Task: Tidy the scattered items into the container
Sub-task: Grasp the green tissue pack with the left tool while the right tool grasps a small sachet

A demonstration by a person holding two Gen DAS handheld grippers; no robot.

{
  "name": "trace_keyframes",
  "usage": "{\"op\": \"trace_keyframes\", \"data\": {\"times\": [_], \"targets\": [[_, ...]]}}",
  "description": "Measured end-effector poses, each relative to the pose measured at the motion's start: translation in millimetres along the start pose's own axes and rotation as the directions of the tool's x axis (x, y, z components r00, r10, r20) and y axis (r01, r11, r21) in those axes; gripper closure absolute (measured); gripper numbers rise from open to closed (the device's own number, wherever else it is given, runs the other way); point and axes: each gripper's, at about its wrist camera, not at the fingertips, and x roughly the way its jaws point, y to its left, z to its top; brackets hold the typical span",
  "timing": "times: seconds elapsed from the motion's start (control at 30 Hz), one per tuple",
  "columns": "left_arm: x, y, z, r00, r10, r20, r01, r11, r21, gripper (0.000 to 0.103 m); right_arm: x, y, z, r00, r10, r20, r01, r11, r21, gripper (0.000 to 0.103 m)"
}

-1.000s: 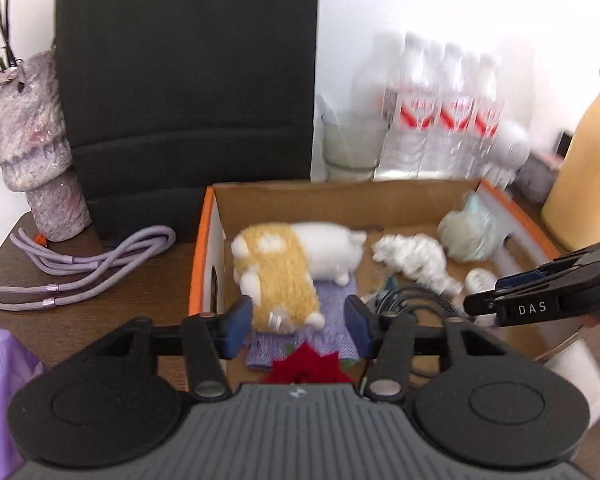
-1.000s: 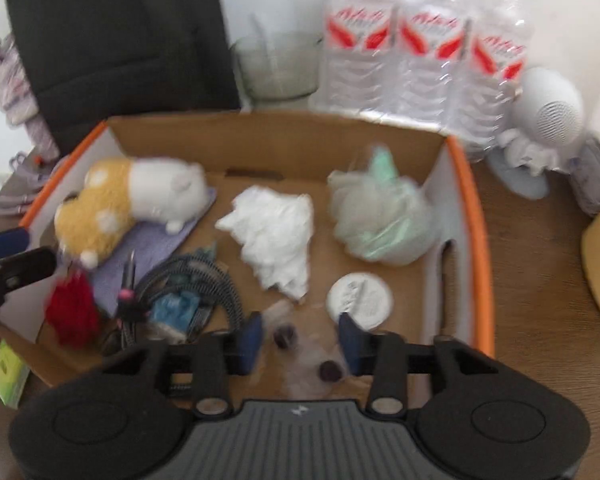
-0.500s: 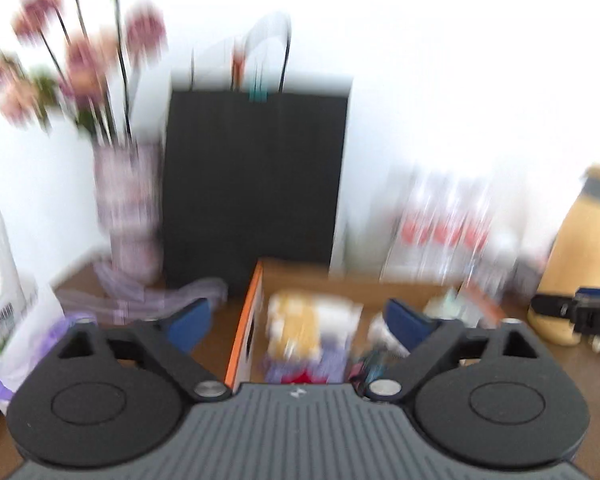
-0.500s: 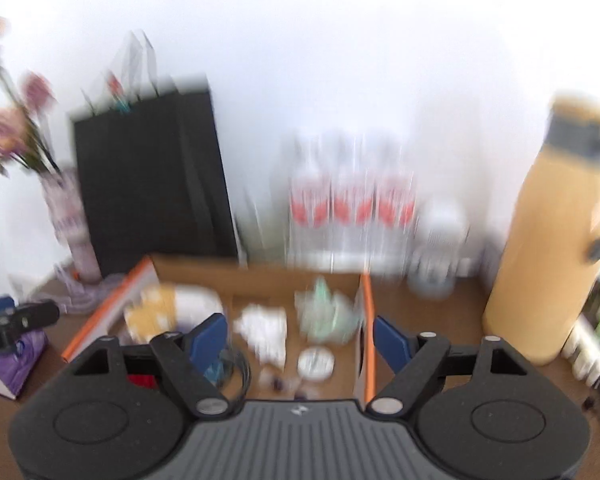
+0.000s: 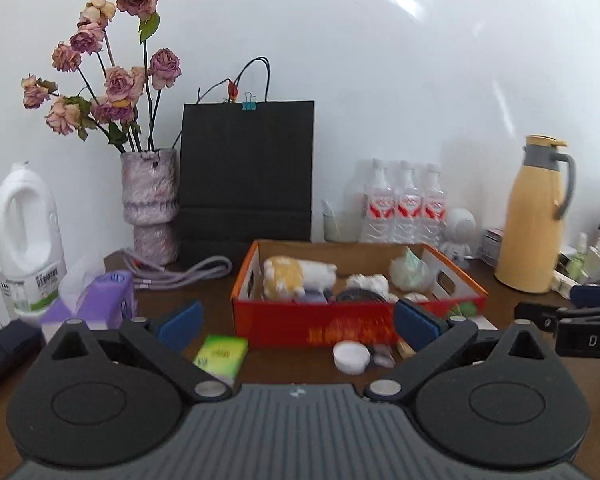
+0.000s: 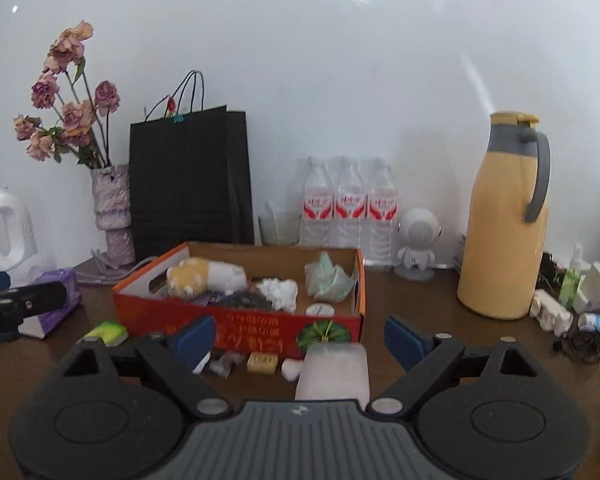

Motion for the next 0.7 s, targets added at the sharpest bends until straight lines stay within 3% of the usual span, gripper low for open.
{"op": "trace_keyframes", "data": {"times": [0.17, 0.27, 0.37, 0.47, 0.57, 0.7], "targets": [[-37.2, 2.4, -46.8, 0.995, 0.073, -0.075, -0.071, 0.997, 0.029, 0.0, -36.6, -10.5, -47.2, 0.996, 0.003, -0.088, 0.003, 0.997, 0.072, 0.012], [-49.9, 10.9, -65.8, 0.987, 0.101, -0.128, -0.099, 0.995, 0.021, 0.0, -50.7, -18.7, -70.2, 0.991, 0.006, -0.136, -0.001, 0.999, 0.035, 0.012], [-48.3, 29.1, -68.0, 0.977, 0.124, -0.173, -0.13, 0.991, -0.021, 0.0, -55.5, -30.0, -80.7, 0.986, -0.034, -0.164, 0.031, 0.999, -0.021, 0.012], [-38.5, 45.5, -61.2, 0.97, 0.156, -0.188, -0.167, 0.985, -0.044, 0.0, -46.8, -44.1, -80.1, 0.983, -0.05, -0.178, 0.052, 0.999, 0.01, 0.012], [-24.7, 52.0, -55.6, 0.971, 0.125, -0.204, -0.138, 0.989, -0.048, 0.0, -32.1, -43.9, -74.1, 0.982, -0.037, -0.186, 0.043, 0.999, 0.027, 0.012], [13.1, 50.3, -40.8, 0.982, 0.063, -0.178, -0.062, 0.998, 0.014, 0.0, -4.3, -20.0, -60.3, 0.976, 0.023, -0.219, -0.025, 1.0, -0.008, 0.018]]}}
